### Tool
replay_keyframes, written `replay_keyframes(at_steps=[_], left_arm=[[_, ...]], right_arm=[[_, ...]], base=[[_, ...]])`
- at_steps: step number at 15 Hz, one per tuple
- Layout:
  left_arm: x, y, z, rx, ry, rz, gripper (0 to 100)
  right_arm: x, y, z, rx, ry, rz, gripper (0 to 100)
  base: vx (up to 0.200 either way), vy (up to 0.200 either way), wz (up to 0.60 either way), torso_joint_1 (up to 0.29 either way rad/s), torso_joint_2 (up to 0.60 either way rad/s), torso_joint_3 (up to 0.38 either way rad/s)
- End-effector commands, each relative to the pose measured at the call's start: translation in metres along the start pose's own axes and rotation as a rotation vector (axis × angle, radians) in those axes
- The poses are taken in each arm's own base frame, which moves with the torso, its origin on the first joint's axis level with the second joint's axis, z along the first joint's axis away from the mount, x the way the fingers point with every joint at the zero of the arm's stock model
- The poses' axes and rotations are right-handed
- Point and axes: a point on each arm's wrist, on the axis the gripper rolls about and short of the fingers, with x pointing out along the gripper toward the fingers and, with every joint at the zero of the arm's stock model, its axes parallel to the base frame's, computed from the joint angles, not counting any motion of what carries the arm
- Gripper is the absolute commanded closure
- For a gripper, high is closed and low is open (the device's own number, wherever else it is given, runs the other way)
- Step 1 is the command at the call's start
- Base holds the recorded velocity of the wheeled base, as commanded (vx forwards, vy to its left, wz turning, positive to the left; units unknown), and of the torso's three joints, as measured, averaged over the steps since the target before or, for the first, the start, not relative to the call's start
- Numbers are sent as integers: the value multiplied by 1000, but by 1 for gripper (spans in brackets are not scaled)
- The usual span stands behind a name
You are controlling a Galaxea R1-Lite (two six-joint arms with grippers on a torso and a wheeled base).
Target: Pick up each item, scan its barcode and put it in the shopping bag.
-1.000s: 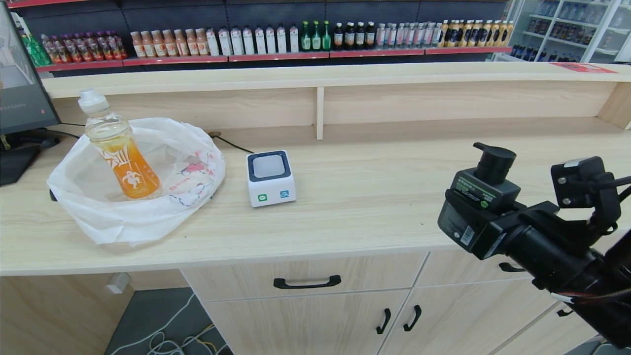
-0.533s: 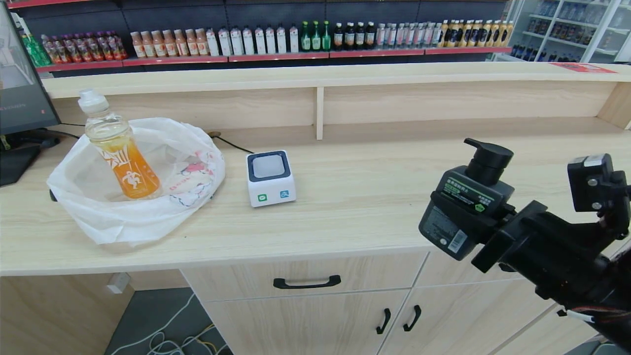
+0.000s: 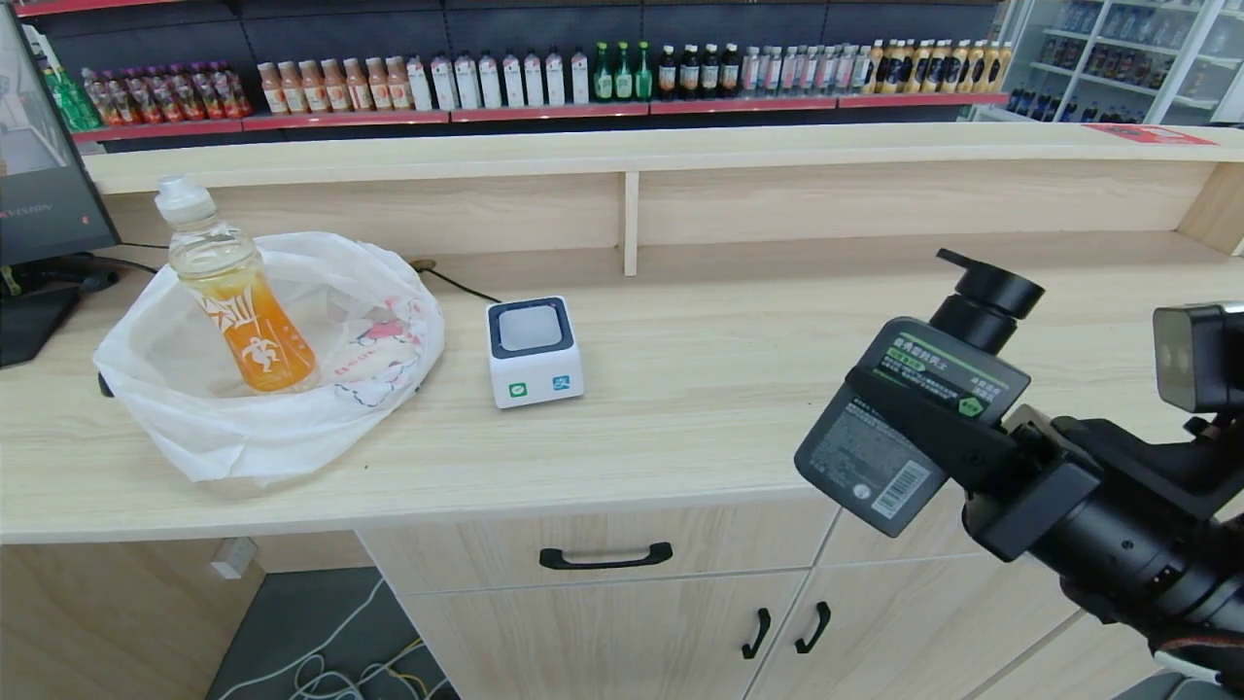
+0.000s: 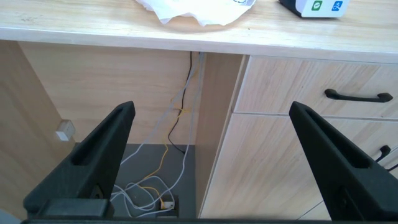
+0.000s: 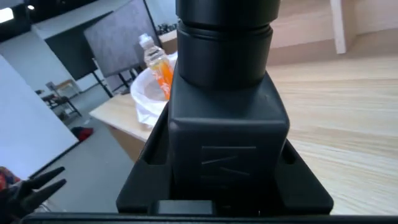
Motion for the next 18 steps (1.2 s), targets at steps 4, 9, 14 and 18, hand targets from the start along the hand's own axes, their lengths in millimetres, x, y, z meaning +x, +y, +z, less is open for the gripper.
replay_keyframes(at_steps=[4, 9, 14, 18], left_arm=[[0, 0, 0, 0, 0, 1, 0], [0, 0, 0, 0, 0, 1, 0], [0, 0, 0, 0, 0, 1, 0], [0, 0, 0, 0, 0, 1, 0]], right_arm=[[0, 12, -7, 184, 34, 51, 100], [4, 37, -14, 341, 80, 162, 100], [11, 41, -10, 456, 69, 184, 100], [18, 43, -4, 514, 45, 201, 100]], base=[[0, 0, 0, 0, 0, 0], [0, 0, 0, 0, 0, 0], [0, 0, 0, 0, 0, 0], [0, 0, 0, 0, 0, 0]])
